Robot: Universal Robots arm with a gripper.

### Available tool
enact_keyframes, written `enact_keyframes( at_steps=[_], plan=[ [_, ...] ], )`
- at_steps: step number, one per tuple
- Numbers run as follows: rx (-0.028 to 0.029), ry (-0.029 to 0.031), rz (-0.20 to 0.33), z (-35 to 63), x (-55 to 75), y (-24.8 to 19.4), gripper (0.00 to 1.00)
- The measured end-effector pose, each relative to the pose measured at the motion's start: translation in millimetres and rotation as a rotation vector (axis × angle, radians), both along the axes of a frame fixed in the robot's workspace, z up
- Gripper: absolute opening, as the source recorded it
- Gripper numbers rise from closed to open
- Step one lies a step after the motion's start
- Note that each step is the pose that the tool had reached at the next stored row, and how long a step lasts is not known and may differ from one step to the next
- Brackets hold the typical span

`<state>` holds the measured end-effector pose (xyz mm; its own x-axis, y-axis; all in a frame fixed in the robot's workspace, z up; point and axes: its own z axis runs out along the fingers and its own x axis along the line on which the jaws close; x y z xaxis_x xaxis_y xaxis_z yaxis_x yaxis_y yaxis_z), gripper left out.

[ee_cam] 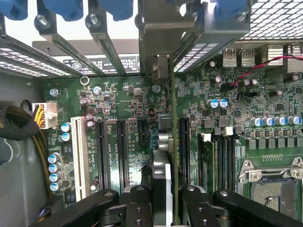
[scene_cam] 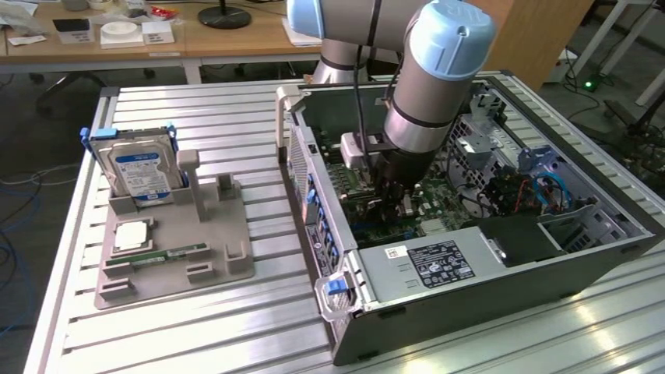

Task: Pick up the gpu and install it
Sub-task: 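Insert the gpu into the slot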

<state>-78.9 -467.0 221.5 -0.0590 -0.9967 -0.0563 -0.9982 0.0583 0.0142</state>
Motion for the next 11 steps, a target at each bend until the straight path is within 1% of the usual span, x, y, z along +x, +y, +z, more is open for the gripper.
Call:
enact_keyframes(
  at_steps=[4,8,11],
  plan=[
    [-0.0004,0.0001,0.000,-1.8,0.0,-0.1,0.28],
    [-0.0008,0.0002,0.000,-7.5,0.0,-0.1,0.28],
    [-0.0004,0.0002,0.000,-8.1,-0.1,-0.1,0.28]
  ],
)
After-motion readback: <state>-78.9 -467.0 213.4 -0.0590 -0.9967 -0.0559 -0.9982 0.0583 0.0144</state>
